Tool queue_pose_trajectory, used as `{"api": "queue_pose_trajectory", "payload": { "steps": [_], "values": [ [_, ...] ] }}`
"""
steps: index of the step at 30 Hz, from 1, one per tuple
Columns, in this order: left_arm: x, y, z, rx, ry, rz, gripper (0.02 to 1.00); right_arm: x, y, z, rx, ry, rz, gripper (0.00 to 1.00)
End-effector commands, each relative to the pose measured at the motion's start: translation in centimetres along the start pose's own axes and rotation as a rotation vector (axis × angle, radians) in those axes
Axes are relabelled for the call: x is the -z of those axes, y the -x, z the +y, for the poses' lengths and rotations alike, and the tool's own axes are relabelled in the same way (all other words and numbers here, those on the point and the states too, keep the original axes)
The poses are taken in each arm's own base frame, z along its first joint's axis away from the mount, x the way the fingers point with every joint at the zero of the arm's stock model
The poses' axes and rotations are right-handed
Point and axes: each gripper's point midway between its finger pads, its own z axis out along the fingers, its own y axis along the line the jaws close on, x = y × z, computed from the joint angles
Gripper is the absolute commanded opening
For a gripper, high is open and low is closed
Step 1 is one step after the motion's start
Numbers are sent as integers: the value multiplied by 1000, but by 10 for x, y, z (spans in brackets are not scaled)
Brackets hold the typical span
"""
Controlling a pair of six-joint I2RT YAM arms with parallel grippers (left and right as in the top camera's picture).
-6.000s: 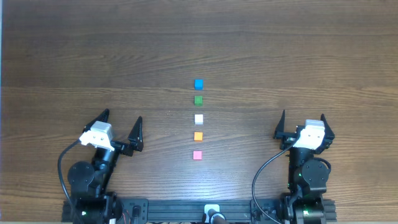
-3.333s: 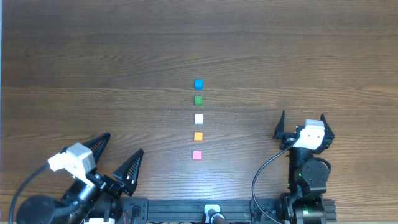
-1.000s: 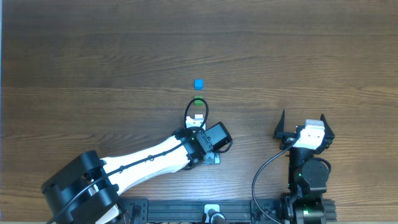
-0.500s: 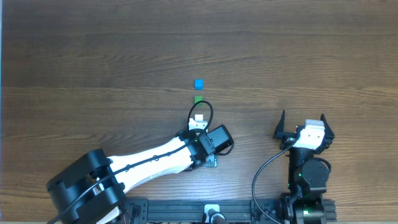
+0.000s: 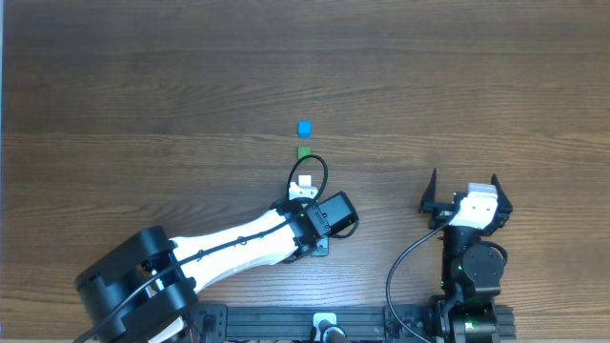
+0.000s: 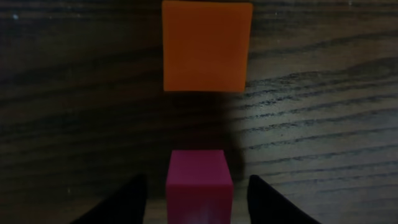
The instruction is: Stack Cubes
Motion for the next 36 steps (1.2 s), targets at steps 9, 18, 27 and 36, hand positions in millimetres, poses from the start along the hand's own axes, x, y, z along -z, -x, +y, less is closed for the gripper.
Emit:
{"api": "queue_pose_trajectory", "payload": {
  "steps": [9,18,27,36],
  "values": [
    [-1,4,-2,2,11,-15,358,0,-2,3,6,14,2,993],
    [-3,3,-1,5,17,-10,187,0,-2,3,6,14,2,993],
    [28,25,-11,33,34,-36,40,0,-2,3,6,14,2,993],
    [92,114,-23,82,-64,-137,38,0,-2,3,6,14,2,993]
  ]
}}
